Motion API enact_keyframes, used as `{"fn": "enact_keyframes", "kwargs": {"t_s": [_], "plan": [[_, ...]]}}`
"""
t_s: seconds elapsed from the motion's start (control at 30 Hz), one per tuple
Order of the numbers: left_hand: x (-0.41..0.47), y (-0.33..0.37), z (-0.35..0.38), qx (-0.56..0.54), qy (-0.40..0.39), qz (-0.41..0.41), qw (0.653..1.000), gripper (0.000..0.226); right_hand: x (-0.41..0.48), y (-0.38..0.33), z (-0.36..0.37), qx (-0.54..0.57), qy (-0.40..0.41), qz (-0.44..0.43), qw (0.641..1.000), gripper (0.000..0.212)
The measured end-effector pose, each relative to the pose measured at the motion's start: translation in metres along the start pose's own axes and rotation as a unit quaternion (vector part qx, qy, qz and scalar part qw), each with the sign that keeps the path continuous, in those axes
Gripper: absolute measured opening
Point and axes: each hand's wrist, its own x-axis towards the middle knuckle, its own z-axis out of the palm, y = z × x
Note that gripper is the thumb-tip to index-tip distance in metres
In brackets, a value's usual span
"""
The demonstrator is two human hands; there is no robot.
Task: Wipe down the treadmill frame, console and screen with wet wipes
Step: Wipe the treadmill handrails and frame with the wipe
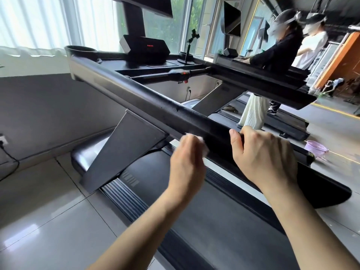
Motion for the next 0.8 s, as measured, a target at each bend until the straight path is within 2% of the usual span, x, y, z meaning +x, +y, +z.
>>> {"fn": "enact_keyframes", "kwargs": {"t_s": [0.07, 0.13, 0.23, 0.3, 0.4, 0.5, 0.57, 0.63, 0.73, 0.8], "plan": [[-0.011, 0.010, 0.006, -0.010, -0.041, 0.051, 0.998, 0.024, -0.001, 0.001, -0.001, 0.001, 0.003, -0.001, 1.000, 0.044], [-0.002, 0.004, 0.001, -0.019, -0.016, 0.037, 0.999, 0.025, -0.003, 0.002, -0.002, 0.007, 0.005, -0.003, 1.000, 0.044], [0.030, -0.021, -0.011, -0.055, 0.090, -0.081, 0.991, 0.026, -0.003, 0.002, -0.002, 0.014, 0.006, -0.005, 1.000, 0.044], [0.045, -0.029, -0.018, -0.054, 0.123, -0.146, 0.980, 0.024, -0.002, 0.001, -0.001, 0.012, 0.001, -0.003, 1.000, 0.044], [0.032, -0.006, -0.011, -0.073, 0.088, -0.115, 0.987, 0.017, -0.001, 0.001, 0.000, 0.005, -0.004, -0.007, 1.000, 0.043], [0.007, 0.021, 0.002, -0.103, 0.011, -0.019, 0.994, 0.013, -0.003, 0.003, -0.002, 0.004, -0.007, -0.010, 1.000, 0.039], [0.007, 0.019, 0.005, -0.087, -0.008, 0.041, 0.995, 0.010, -0.004, 0.006, -0.003, 0.019, -0.002, -0.017, 1.000, 0.039], [0.022, 0.004, 0.000, -0.079, 0.033, 0.023, 0.996, 0.011, -0.005, 0.009, -0.002, 0.032, 0.004, -0.019, 0.999, 0.040], [0.052, -0.021, -0.013, -0.056, 0.135, -0.060, 0.988, 0.014, -0.004, 0.005, 0.000, 0.025, 0.010, -0.006, 1.000, 0.041], [0.055, -0.025, -0.015, -0.030, 0.132, -0.056, 0.989, 0.013, -0.003, 0.001, -0.001, 0.015, 0.005, -0.003, 1.000, 0.040]]}}
